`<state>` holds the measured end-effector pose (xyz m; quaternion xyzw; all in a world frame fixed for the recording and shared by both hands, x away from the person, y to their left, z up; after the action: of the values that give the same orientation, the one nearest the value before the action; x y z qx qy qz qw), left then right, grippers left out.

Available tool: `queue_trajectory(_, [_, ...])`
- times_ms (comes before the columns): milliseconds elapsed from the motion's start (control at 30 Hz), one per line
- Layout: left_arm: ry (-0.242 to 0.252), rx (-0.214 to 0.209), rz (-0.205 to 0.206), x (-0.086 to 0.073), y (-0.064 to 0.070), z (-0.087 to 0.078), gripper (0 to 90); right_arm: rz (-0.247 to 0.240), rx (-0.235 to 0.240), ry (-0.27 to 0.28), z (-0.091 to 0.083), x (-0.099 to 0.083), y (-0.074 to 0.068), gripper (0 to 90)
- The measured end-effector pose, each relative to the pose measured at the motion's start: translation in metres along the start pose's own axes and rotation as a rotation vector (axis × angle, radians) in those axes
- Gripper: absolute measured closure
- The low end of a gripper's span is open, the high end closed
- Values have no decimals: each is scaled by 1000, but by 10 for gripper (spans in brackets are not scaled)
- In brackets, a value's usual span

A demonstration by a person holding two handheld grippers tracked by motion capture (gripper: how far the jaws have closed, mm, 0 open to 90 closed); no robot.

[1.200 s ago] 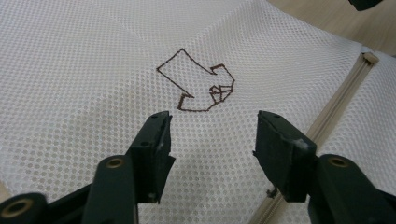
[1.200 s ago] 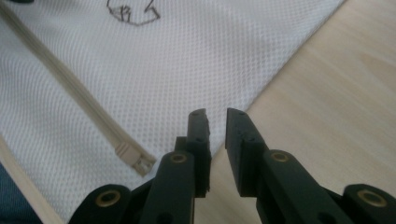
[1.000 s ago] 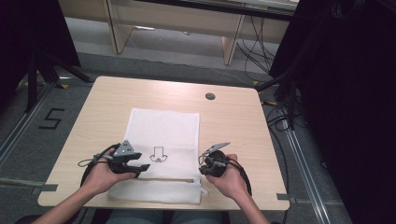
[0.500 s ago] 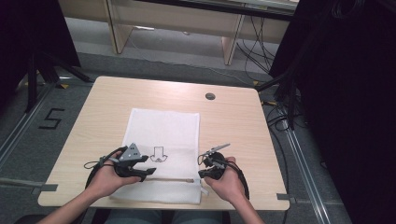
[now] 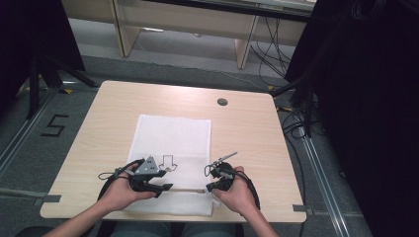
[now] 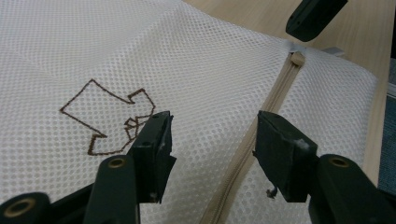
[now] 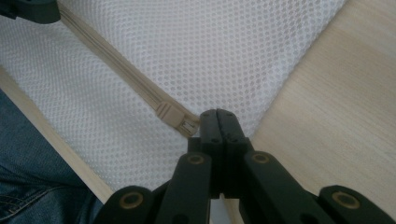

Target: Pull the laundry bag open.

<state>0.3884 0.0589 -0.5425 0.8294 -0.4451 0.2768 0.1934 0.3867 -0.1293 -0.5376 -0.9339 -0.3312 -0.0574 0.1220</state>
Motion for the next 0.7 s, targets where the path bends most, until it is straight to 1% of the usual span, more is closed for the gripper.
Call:
queue_trajectory(33, [0,2,0,0,1,1,458,5,2,-6,1,0,1,900])
queue_trajectory(67, [-9,-11,4,0,2,1,459,4,-1,-6,1,0,2,900])
queue_trajectory(100, [-9,0,16,1,2,2,460,0,6,-9,2,0,2,900])
queue_trajectory(133, [-7,-2,8,2,3,3,460,3,6,-12,3,-1,2,900])
queue_trajectory(167, [-6,-9,15,2,4,4,460,0,7,-18,4,-1,3,900])
queue_trajectory(200, [-7,1,30,3,3,3,460,1,7,-21,5,-1,2,900])
queue_trajectory(233, [-7,1,30,3,3,3,460,1,7,-21,5,-1,2,900])
queue_trajectory(267, [-6,-5,16,3,5,4,460,7,7,-30,7,-1,2,900])
queue_trajectory(333, [-8,-13,17,3,5,5,461,-1,8,-27,7,0,2,900])
queue_trajectory(367, [-14,-2,29,2,4,5,461,-2,8,-30,8,0,3,900])
queue_trajectory(400, [-15,0,46,3,4,4,462,5,6,-27,8,0,3,900])
queue_trajectory(467, [-6,-6,39,3,5,5,462,10,9,-30,8,-1,3,900])
queue_trajectory(500, [-5,-13,21,4,7,6,462,4,6,-24,9,0,4,900])
queue_trajectory(533, [-14,-3,28,3,6,5,462,4,6,-24,9,0,4,900])
queue_trajectory(567, [-9,-14,46,5,6,6,463,15,14,-35,10,-1,4,900])
queue_trajectory(600, [-6,-11,50,6,6,7,463,7,11,-25,10,0,4,900])
queue_trajectory(633, [-8,-17,24,5,8,8,463,12,14,-29,11,0,4,900])
queue_trajectory(667, [-11,-16,29,6,8,8,463,6,15,-30,11,-1,5,900])
queue_trajectory(700, [-13,-15,31,6,8,8,463,19,15,-34,12,-1,5,900])
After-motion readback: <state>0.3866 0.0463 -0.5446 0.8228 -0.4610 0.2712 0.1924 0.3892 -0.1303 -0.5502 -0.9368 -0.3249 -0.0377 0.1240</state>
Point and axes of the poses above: each handheld gripper's, and its own axes: z roughly forward along the jaws, x roughly out of its top, y roughly to its right, the point moved 8 cm from there along z, roughly forward along the jaws, and after that the axes turned 13 degrees about -y, right-handed, at the moved point
